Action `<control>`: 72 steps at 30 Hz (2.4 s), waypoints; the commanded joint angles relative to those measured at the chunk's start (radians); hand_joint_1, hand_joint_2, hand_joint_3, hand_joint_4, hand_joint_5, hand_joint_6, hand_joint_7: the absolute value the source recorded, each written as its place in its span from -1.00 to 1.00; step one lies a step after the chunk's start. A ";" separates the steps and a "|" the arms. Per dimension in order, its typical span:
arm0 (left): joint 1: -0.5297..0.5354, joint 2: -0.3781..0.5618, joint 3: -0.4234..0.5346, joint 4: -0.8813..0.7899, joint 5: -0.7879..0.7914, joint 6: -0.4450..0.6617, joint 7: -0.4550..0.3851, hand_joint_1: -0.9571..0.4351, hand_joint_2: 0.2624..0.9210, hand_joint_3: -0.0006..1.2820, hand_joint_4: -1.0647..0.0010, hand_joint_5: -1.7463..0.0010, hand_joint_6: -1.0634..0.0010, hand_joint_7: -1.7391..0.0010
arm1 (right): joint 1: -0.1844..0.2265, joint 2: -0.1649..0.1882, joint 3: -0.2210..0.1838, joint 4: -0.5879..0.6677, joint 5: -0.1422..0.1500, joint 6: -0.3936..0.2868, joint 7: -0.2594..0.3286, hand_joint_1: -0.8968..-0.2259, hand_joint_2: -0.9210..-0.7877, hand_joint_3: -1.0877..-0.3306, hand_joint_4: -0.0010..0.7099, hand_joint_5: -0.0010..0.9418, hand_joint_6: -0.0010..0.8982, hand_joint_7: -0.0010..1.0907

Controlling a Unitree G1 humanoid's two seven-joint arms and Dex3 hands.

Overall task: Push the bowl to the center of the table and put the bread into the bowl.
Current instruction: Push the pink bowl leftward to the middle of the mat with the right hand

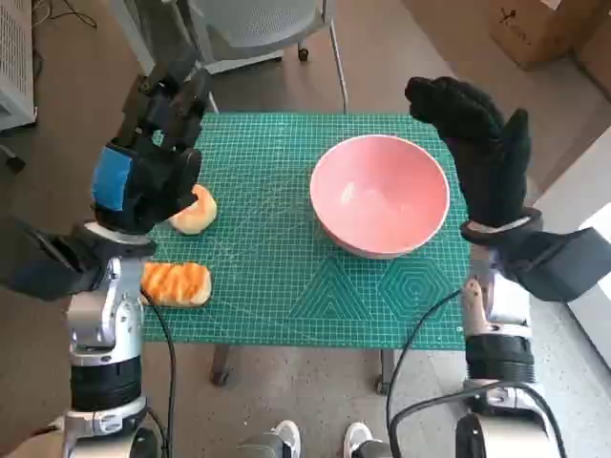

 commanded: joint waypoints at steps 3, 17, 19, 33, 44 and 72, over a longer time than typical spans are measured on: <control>-0.007 0.003 0.002 -0.001 -0.008 0.002 -0.005 -0.64 1.00 -0.16 0.95 1.00 1.00 0.54 | 0.033 -0.003 0.002 0.001 -0.009 0.013 0.006 -0.21 -1.00 0.21 -0.28 -1.00 -0.20 -1.00; -0.001 -0.006 -0.004 -0.027 -0.016 0.033 0.005 -0.63 1.00 -0.16 0.96 1.00 1.00 0.56 | 0.037 -0.001 -0.001 0.010 -0.003 0.020 0.007 -0.22 -1.00 0.21 -0.29 -1.00 -0.20 -1.00; -0.001 -0.009 -0.005 -0.030 -0.018 0.038 0.007 -0.63 1.00 -0.17 0.96 1.00 1.00 0.56 | 0.040 0.001 -0.001 0.008 0.000 0.021 0.008 -0.22 -1.00 0.21 -0.29 -1.00 -0.20 -1.00; 0.005 -0.019 -0.013 -0.040 -0.001 0.036 0.020 -0.63 1.00 -0.19 0.96 1.00 1.00 0.56 | 0.051 0.006 -0.002 0.006 0.004 0.019 0.012 -0.19 -1.00 0.22 -0.28 -0.99 -0.19 -0.99; 0.008 -0.021 -0.016 -0.041 0.001 0.027 0.017 -0.62 1.00 -0.19 0.97 1.00 1.00 0.56 | -0.007 -0.075 -0.078 0.180 0.013 -0.030 0.040 -0.15 -1.00 0.20 -0.34 -0.99 -0.25 -0.99; 0.028 -0.026 -0.021 -0.045 0.016 0.018 0.035 -0.64 1.00 -0.20 0.96 1.00 1.00 0.56 | -0.099 -0.141 -0.124 0.703 -0.163 0.048 -0.281 -0.01 -1.00 -0.06 -0.68 -1.00 -0.34 -0.99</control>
